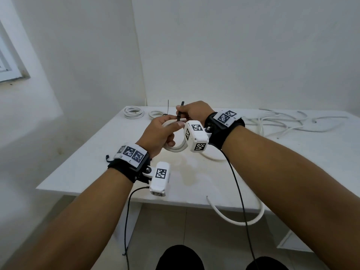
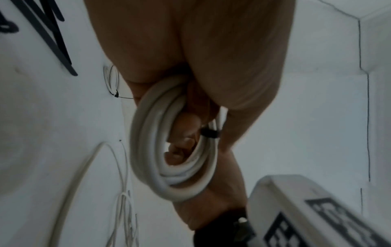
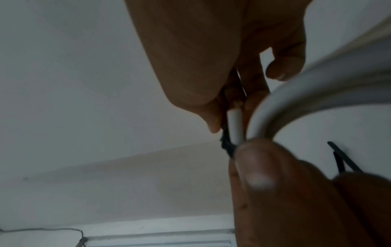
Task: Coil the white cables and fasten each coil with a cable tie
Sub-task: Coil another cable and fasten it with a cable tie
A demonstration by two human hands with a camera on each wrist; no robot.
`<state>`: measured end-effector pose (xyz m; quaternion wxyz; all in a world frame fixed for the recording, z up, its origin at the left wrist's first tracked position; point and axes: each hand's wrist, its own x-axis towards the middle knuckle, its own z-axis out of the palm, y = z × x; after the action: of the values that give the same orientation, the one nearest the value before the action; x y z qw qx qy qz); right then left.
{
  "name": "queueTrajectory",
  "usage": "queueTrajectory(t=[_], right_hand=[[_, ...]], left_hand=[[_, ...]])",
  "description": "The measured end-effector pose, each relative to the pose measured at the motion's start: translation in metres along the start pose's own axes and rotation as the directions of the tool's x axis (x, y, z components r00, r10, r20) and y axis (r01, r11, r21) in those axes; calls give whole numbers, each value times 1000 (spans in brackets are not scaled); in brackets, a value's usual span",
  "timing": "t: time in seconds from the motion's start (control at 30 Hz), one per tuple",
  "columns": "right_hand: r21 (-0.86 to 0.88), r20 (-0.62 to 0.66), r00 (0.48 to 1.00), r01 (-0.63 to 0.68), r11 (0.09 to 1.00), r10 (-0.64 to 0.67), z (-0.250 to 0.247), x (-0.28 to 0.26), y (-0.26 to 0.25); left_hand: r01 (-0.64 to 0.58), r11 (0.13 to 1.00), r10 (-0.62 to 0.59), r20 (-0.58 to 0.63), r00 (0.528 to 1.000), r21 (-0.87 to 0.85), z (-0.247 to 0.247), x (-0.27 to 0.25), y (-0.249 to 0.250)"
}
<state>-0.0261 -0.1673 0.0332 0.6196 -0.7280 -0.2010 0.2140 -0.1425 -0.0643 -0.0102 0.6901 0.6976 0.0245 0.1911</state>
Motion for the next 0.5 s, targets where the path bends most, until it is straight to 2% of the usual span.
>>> queueTrajectory(t=[0.1,0.23,0.33,0.5], right_hand=[[38,39,998,-41,998,40,18,11,-2],[-127,93,995,-14,992,26,42,24,-8],[-165,131,991,-20,986,42,61,38,-7],[-33,67,997,-40,999,42,83,64,14]], left_hand=[[34,999,-34,-9,999,-6,-20,3,0],[16,1000,-16,-19,1000,-3,-44,1,-4],[27,999,-24,-73,997,36,-60,7,-9],[67,996,-53,-202,978,62,-85,17,-22]])
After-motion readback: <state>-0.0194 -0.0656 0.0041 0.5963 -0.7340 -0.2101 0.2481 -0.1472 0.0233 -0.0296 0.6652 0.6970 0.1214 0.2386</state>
